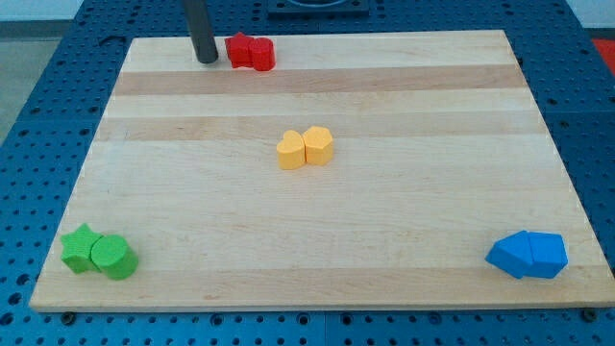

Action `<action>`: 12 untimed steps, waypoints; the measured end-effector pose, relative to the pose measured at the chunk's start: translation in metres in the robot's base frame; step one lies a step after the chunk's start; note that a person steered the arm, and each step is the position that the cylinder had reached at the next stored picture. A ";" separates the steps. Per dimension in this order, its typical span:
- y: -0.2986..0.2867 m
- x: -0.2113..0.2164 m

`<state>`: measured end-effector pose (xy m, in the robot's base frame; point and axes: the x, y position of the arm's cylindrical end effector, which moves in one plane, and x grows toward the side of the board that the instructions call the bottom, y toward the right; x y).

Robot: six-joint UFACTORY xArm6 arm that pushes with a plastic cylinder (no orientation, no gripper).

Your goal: Separate the yellow heart from the yellow hexagon

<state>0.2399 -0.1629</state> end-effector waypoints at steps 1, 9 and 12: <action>0.024 0.000; 0.077 0.233; 0.145 0.250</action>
<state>0.4903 -0.0175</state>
